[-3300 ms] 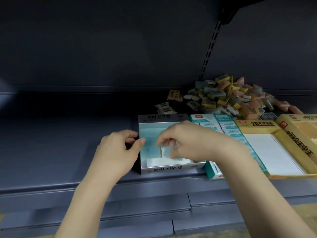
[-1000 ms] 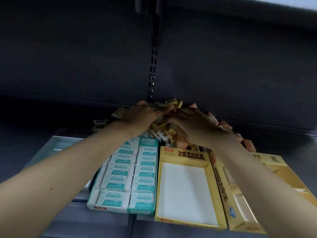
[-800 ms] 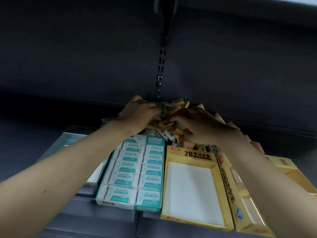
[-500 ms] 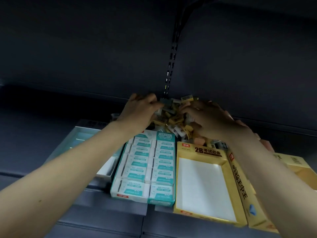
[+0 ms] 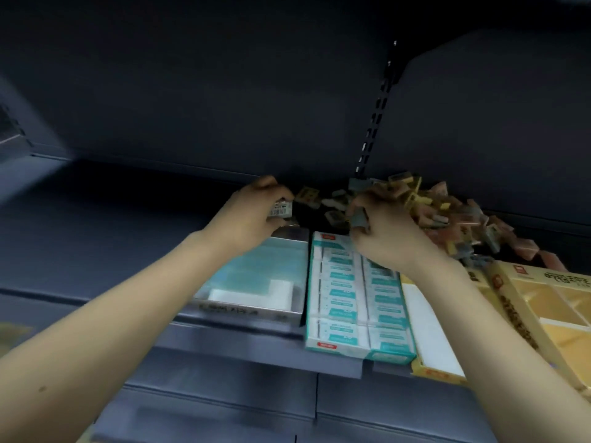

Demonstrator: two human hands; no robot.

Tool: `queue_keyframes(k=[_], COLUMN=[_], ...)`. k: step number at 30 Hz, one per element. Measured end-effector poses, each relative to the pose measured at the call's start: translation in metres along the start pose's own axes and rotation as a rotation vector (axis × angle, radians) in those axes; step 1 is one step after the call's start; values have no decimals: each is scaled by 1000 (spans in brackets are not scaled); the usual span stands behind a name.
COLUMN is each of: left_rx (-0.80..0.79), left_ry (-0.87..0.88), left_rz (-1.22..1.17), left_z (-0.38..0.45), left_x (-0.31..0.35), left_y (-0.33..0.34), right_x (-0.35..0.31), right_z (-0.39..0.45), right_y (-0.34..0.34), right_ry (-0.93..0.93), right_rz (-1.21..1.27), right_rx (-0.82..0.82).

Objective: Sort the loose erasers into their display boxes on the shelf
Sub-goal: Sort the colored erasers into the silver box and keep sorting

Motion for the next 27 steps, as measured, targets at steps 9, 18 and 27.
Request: queue_keyframes(k=[9,18,27], left_rx=[29,-27,47], left_ry=[4,-42,-70], left_rz=[10,-119,-422], left_z=[-35,-38,-30], left_x=[-34,-52,-48], left_y=[-29,-27,-25], right_x=[-47,-52,-55], right_z=[-7,-17,-28], right_y=[30,39,40], right_ry=[-35,177,332], right_rz=[76,408,860], right_rx=[42,22,-67])
Point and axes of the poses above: each hand's wrist, its own z-axis towards the middle knuckle, its own y-axis out of the palm, x = y × z, the point moved 4 cm from there along z, towards the middle knuckle, and after that the axes turned 13 degrees about y, right-handed, at the moved point
